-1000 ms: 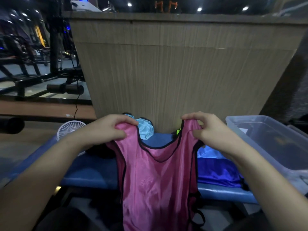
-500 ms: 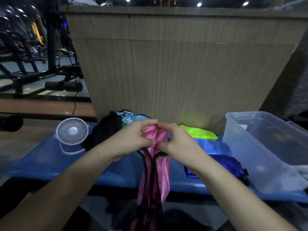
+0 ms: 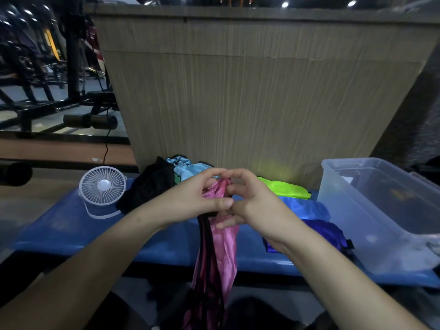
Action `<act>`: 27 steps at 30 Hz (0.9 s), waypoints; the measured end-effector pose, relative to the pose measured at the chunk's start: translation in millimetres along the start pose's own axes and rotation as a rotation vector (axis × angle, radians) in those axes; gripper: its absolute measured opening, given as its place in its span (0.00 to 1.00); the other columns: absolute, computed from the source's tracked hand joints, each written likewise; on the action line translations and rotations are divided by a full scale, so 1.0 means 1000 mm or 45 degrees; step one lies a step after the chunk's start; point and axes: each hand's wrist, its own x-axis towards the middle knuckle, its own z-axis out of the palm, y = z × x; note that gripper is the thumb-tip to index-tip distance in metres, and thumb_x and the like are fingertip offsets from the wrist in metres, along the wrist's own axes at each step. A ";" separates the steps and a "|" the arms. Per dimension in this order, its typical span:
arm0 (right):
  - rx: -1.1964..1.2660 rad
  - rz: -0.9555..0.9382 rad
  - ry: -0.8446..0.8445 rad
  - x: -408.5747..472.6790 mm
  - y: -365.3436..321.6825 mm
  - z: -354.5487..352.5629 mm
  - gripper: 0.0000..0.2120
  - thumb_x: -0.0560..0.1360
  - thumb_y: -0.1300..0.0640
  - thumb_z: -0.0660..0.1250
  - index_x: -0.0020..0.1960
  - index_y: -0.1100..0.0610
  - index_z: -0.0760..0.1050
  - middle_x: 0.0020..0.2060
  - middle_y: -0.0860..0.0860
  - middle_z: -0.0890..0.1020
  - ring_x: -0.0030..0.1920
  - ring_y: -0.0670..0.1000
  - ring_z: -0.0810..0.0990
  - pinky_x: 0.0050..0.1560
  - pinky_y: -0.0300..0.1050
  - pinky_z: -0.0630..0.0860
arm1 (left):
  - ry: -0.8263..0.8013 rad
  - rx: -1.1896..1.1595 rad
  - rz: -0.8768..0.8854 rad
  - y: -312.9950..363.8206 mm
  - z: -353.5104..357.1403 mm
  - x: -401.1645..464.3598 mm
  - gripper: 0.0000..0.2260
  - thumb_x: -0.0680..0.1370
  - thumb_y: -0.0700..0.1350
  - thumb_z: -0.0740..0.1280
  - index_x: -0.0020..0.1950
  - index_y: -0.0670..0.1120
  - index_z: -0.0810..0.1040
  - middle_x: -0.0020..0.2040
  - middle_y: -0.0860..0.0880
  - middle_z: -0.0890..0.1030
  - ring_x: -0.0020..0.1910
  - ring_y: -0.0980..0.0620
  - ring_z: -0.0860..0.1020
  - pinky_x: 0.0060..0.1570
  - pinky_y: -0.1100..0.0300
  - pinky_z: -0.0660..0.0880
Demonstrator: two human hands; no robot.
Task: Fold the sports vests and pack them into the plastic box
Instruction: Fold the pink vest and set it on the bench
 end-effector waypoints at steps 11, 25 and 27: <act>-0.702 -0.295 0.433 0.009 0.021 0.006 0.24 0.67 0.58 0.78 0.55 0.44 0.69 0.35 0.45 0.82 0.35 0.44 0.80 0.37 0.49 0.78 | -0.102 -0.104 0.112 0.004 0.011 -0.009 0.40 0.71 0.31 0.76 0.76 0.56 0.64 0.66 0.54 0.79 0.63 0.49 0.80 0.64 0.56 0.75; -0.654 -0.222 0.002 0.026 0.052 -0.027 0.29 0.69 0.49 0.79 0.67 0.49 0.73 0.61 0.44 0.78 0.64 0.42 0.75 0.67 0.43 0.70 | -0.056 -0.140 0.083 0.009 -0.020 -0.004 0.36 0.72 0.19 0.54 0.73 0.48 0.70 0.58 0.45 0.84 0.49 0.53 0.83 0.46 0.64 0.77; -0.584 -0.100 -0.128 0.027 0.058 -0.030 0.19 0.71 0.52 0.77 0.60 0.52 0.78 0.54 0.47 0.84 0.57 0.43 0.80 0.63 0.51 0.76 | -0.038 -0.155 0.105 0.013 -0.027 -0.004 0.35 0.72 0.19 0.53 0.71 0.47 0.71 0.58 0.44 0.84 0.50 0.52 0.83 0.46 0.62 0.78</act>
